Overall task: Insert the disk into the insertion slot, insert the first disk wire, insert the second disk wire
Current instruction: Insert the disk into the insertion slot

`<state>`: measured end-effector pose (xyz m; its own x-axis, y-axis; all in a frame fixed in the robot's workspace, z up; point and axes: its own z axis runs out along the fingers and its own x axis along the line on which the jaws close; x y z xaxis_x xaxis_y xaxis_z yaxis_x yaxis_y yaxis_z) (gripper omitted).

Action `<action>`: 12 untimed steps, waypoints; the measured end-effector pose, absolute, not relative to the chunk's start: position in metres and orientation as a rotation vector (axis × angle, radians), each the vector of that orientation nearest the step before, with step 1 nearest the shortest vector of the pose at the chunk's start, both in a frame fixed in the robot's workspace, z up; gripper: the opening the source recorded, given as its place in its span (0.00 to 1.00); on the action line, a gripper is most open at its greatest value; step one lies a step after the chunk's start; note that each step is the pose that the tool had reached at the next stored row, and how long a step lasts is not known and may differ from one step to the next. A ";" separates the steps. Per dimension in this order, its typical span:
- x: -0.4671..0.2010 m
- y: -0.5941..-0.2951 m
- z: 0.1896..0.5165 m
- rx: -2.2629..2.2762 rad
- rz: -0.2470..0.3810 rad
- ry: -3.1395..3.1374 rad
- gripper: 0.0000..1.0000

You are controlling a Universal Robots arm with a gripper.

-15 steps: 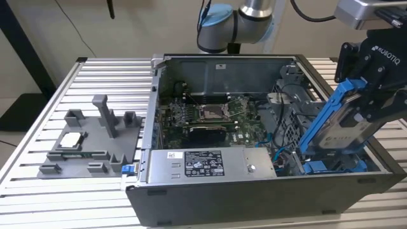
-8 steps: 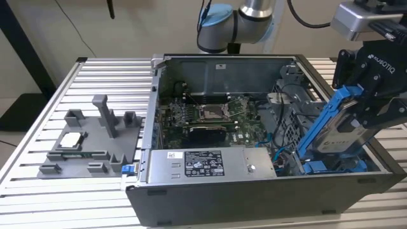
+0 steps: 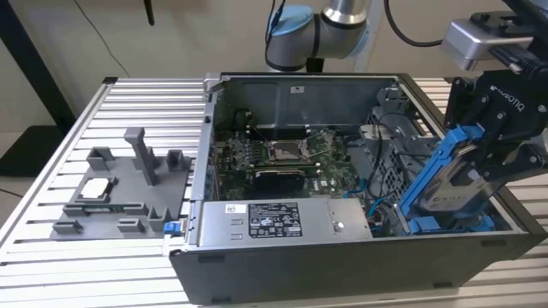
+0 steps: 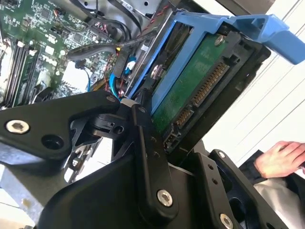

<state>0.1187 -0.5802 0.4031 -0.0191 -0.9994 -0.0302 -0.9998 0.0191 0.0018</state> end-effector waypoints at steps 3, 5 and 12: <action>0.119 -0.580 0.398 -2.186 0.035 2.228 0.33; 0.119 -0.580 0.394 -2.186 0.035 2.228 0.33; 0.119 -0.580 0.382 -2.185 0.036 2.228 0.33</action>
